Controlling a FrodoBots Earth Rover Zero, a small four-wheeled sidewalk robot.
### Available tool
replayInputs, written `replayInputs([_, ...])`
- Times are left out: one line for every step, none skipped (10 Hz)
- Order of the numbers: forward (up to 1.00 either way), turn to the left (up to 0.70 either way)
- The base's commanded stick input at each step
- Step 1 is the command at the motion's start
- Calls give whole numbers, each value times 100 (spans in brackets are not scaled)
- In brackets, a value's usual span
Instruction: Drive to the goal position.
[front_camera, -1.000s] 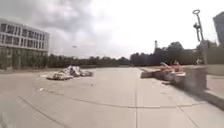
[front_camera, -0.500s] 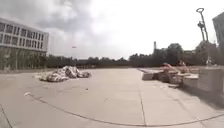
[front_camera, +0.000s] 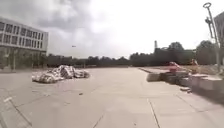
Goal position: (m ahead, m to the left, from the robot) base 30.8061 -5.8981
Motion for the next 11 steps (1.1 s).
replayInputs([100, 0])
replayInputs([100, 0])
replayInputs([100, -8])
replayInputs([100, -30])
replayInputs([100, -40])
replayInputs([100, -33])
replayInputs([100, -17])
replayInputs([100, 0])
replayInputs([100, 0])
replayInputs([100, 0])
replayInputs([100, 0])
